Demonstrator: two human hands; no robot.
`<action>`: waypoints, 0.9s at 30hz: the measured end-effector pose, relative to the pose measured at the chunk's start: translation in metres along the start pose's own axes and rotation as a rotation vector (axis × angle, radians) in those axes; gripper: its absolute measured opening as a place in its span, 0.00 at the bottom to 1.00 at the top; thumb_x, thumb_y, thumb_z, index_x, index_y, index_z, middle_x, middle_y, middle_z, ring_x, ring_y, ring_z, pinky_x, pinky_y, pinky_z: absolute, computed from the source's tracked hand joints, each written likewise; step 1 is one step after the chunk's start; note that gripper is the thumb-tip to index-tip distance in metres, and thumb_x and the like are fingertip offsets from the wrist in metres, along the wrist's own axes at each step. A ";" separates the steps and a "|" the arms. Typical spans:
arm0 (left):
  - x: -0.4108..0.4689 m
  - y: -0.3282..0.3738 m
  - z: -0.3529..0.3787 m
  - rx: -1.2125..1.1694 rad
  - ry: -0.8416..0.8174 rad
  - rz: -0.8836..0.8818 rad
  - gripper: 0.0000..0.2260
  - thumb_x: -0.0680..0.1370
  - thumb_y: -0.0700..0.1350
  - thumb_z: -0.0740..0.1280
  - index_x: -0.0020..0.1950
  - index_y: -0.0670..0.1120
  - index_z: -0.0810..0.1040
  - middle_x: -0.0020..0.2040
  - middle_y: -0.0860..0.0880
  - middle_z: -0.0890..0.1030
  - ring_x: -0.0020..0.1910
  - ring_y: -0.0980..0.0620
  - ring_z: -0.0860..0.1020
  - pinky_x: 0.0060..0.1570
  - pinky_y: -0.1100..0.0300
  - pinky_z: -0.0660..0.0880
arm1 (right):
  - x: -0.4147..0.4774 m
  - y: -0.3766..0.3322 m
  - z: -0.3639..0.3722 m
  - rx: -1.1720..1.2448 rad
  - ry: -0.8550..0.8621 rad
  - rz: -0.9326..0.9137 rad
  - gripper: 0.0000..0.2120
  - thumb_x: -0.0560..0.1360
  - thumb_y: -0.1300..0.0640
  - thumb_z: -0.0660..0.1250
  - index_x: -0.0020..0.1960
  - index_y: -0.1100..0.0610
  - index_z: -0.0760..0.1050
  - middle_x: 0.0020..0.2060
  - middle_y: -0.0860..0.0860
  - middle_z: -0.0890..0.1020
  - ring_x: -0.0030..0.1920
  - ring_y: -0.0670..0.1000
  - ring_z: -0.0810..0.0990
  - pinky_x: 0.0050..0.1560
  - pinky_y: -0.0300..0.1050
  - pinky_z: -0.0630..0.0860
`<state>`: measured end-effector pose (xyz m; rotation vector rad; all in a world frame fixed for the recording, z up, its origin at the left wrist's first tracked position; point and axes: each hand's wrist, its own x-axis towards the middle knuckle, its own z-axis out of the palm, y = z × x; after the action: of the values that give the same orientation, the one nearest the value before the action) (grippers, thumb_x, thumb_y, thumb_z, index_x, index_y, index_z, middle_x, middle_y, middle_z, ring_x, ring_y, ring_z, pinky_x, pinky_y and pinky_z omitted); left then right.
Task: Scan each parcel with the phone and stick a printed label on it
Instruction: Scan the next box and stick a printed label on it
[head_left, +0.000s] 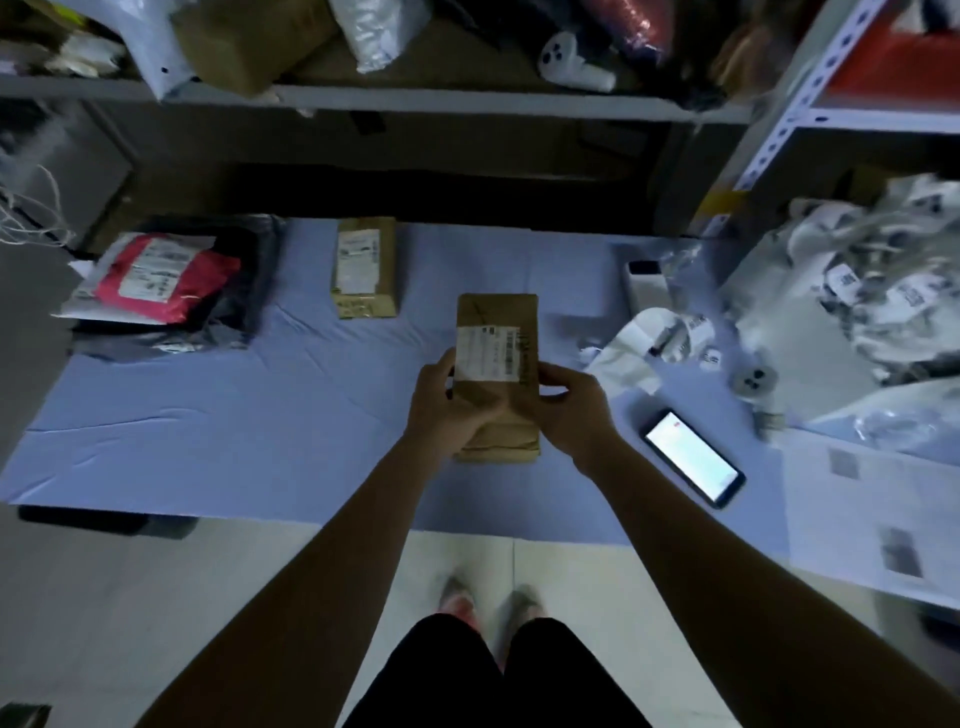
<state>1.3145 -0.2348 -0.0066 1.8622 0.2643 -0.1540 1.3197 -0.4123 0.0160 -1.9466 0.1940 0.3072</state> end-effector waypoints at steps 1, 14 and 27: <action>-0.003 -0.008 0.009 0.007 -0.016 -0.012 0.36 0.64 0.50 0.80 0.71 0.53 0.72 0.64 0.49 0.75 0.61 0.52 0.77 0.62 0.51 0.78 | -0.005 0.012 -0.002 0.001 0.001 0.026 0.20 0.72 0.53 0.77 0.64 0.48 0.82 0.49 0.46 0.88 0.48 0.47 0.87 0.53 0.55 0.84; 0.009 -0.035 0.059 0.064 -0.073 -0.245 0.48 0.54 0.59 0.82 0.72 0.55 0.70 0.64 0.54 0.76 0.63 0.50 0.76 0.62 0.49 0.77 | -0.003 0.060 -0.046 -0.101 0.065 0.180 0.26 0.76 0.52 0.75 0.71 0.55 0.76 0.65 0.50 0.81 0.60 0.50 0.83 0.63 0.48 0.77; -0.022 -0.017 0.126 -0.019 0.035 -0.319 0.47 0.60 0.60 0.82 0.74 0.68 0.62 0.63 0.57 0.79 0.61 0.52 0.79 0.58 0.52 0.79 | 0.041 0.150 -0.153 -0.937 -0.109 0.163 0.41 0.71 0.38 0.75 0.75 0.55 0.62 0.69 0.57 0.69 0.71 0.61 0.68 0.63 0.61 0.72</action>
<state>1.2927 -0.3526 -0.0553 1.7956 0.5844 -0.3364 1.3364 -0.6109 -0.0729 -2.8315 0.1468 0.6991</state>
